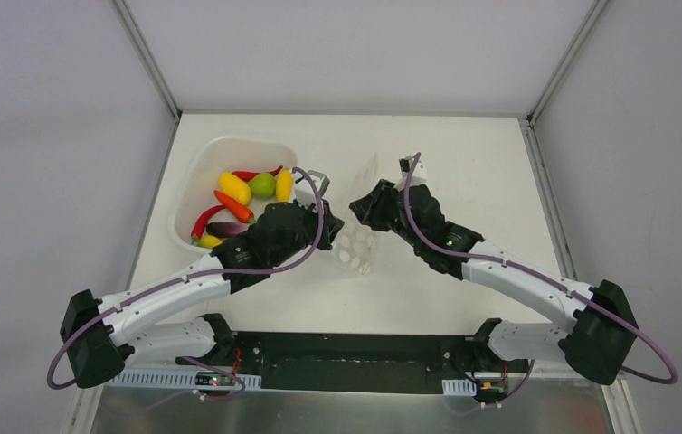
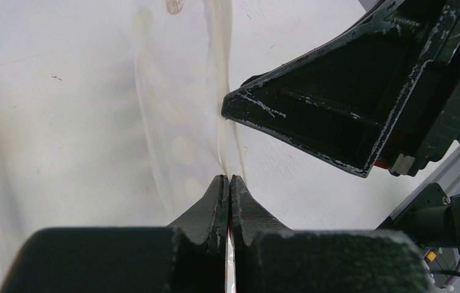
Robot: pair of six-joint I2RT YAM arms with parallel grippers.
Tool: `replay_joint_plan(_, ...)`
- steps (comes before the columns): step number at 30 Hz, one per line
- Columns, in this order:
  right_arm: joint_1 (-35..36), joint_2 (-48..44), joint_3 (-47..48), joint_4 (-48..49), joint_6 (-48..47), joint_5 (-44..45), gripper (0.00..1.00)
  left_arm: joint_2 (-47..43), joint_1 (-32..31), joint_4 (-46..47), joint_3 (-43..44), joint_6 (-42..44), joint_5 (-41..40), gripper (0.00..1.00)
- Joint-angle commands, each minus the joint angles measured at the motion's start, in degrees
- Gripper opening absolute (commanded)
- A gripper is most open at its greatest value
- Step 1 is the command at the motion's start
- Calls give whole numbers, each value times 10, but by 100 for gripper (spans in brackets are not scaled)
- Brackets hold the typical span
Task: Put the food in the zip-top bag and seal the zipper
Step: Open the zipper of the food storage bag.
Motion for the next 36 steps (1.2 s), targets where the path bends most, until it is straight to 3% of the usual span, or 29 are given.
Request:
replay_joint_plan(1, -4, 0, 26, -14, -14, 12, 34, -22, -4, 12, 2, 10, -26, 0)
replay_joint_plan(10, -4, 15, 36, -3, -16, -51, 28, -18, -5, -17, 12, -4, -55, 0)
replay_joint_plan(18, -12, 11, 17, 0, 28, 35, 42, -11, -10, 4, 14, 40, 22, 0)
replay_joint_plan(24, -30, 3, -1, 13, 49, 29, 42, 4, -25, -32, 40, 103, 45, 0)
replay_joint_plan(32, -43, -1, 2, 1, 50, 8, 33, -9, -29, -41, 28, 101, -6, 0)
replay_joint_plan(36, -47, -6, 5, -4, 39, -5, 19, -13, -29, -43, 21, 95, -30, 0)
